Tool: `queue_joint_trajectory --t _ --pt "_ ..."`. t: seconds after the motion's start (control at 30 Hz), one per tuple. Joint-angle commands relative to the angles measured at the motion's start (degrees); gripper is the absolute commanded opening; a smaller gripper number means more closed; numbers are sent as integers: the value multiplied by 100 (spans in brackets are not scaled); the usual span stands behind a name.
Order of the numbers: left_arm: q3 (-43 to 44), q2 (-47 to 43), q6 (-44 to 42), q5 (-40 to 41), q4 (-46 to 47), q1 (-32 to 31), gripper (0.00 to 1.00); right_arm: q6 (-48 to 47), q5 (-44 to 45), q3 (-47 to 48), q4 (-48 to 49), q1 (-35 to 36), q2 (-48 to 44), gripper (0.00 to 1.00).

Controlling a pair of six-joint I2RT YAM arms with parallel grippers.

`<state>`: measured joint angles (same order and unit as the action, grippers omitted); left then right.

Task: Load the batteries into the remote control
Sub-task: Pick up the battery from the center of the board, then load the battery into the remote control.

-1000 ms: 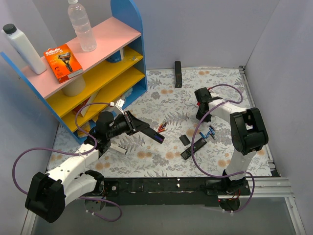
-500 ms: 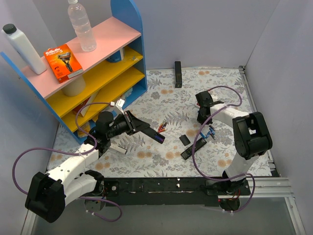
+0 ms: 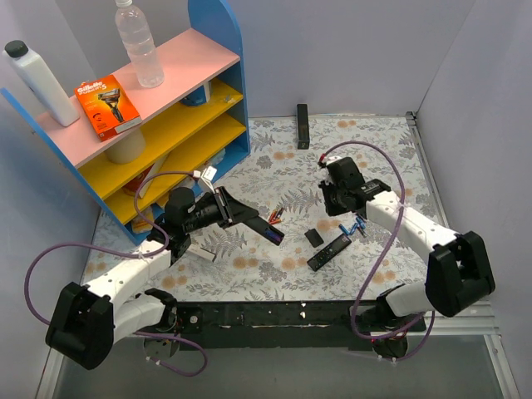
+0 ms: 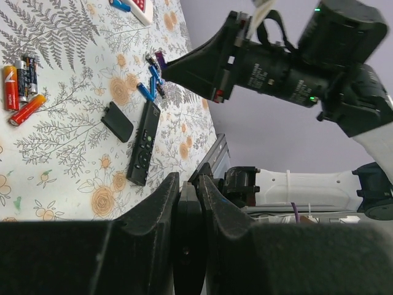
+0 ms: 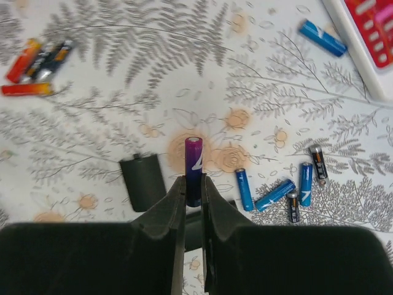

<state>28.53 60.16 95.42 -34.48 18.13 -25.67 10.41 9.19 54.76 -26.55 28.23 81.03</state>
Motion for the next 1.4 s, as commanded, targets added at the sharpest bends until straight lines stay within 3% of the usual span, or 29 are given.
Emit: queue_joint_trajectory --t 0.0,0.3,0.6,1.37 --pt "65 39 3 -191 270 -17 0 -1181 -479 753 -772 637 -342 1" --pt "-14 189 135 -226 516 -26 0 -1551 -875 1642 -1721 2123 -563 1" --pt "-295 207 346 -191 841 -17 0 -1411 -1104 2574 -2320 3012 -246 1" --pt "-551 110 891 -323 1615 -17 0 -1481 -945 3040 -2883 3163 510 1"
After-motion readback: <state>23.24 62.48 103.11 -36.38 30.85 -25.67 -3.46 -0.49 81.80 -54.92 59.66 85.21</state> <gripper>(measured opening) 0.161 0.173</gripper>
